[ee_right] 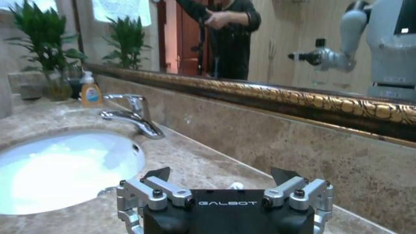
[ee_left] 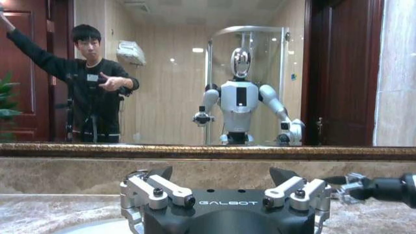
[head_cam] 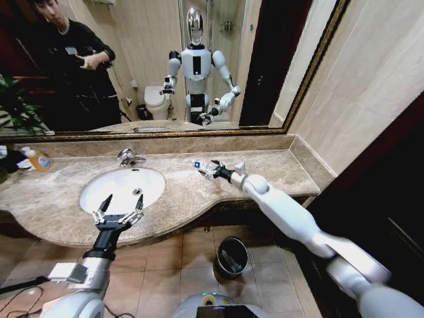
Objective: Pick up the trash from the sink and place it in the trash bin.
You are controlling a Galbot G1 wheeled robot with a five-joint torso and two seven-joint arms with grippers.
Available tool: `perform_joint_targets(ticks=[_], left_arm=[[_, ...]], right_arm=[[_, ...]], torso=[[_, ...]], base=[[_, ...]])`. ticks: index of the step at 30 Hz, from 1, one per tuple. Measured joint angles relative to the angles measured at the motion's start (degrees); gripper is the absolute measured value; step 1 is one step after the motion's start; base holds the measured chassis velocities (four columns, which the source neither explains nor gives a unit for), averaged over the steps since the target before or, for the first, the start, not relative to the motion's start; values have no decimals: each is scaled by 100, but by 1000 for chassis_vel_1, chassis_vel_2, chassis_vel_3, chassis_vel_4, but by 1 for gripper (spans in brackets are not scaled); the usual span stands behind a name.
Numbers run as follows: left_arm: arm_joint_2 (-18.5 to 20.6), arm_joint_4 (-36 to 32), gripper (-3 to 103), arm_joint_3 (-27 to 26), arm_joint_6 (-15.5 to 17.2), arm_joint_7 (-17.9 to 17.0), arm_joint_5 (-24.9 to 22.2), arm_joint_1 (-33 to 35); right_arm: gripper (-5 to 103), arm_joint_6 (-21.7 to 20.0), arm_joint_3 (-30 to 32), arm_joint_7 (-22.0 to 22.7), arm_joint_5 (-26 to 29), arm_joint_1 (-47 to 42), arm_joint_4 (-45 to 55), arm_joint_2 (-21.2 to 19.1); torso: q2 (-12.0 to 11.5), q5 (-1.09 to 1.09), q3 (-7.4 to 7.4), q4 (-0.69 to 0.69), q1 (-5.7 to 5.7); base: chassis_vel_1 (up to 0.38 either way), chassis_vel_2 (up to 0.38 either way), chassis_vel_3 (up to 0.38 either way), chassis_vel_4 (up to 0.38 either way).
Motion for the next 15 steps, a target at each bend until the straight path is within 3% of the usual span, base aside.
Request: perform_joint_targets(ticks=[8,15], left_arm=[[0,0,100,1,0,0,0,0],[0,0,100,0,0,0,0,0]], right_arm=[[100,-334,-87,-5,28,398,-638,387],[100,-958,-51,350,-6,547,-950,728]], torso=[[0,0,0,-1,0],[0,0,-1,0,-1]], base=[[0,0,0,0],[0,0,0,0]])
